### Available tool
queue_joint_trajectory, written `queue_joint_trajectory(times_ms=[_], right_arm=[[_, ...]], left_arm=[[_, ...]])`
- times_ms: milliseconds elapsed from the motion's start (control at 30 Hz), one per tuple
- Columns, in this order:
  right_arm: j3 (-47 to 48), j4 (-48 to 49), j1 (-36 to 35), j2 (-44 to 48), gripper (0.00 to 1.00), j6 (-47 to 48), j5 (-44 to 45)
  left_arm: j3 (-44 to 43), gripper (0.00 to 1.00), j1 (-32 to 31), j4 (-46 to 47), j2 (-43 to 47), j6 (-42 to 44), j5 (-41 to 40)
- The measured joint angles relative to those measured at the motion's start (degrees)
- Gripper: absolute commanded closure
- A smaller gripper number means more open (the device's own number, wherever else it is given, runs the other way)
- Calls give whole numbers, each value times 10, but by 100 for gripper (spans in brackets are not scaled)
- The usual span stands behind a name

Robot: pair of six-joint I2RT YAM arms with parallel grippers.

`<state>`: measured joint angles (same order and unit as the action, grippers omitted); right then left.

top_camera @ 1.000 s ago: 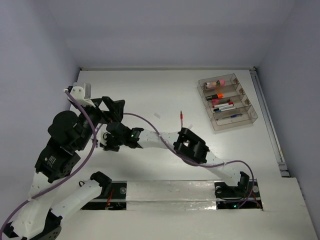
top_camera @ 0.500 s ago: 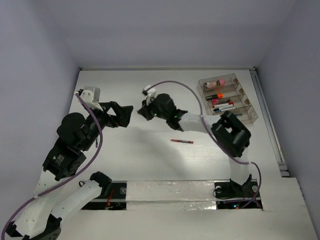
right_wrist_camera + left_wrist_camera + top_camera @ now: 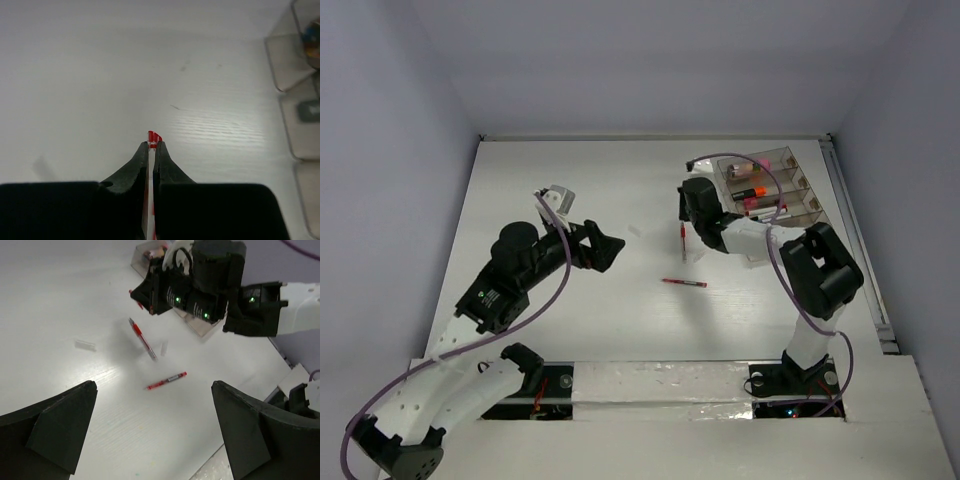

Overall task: Sort the stationery into containers
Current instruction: Pick up the pen from the center of the board.

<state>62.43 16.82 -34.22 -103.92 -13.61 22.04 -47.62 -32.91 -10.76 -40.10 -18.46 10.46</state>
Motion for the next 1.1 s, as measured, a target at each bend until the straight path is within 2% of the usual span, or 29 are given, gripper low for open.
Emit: queue_joint_trajectory(times_ms=[267,467,500,600,633,833,1000,1100], right_arm=[[0,-87,31,-10,100,-13,91],[23,-136,31,-73,98,-24,108],[26,-137,30,-80,96,-27,112],[38,-149,30,-83,82,-35,114],[40,-155,30,-83,71,-40,113],[41,-182,30,-76,49,-49,102],[36,-198,29,-34,48,-53,74],[31,-199,24,-1,51,-53,62]], left_arm=[[54,1,0,45,-8,-3,40],[68,1,0,58,-5,0,52],[68,1,0,58,-4,1,52],[68,1,0,58,0,5,53],[68,1,0,58,1,6,54],[68,1,0,58,2,12,54],[68,1,0,58,2,15,54],[68,1,0,58,2,15,54]])
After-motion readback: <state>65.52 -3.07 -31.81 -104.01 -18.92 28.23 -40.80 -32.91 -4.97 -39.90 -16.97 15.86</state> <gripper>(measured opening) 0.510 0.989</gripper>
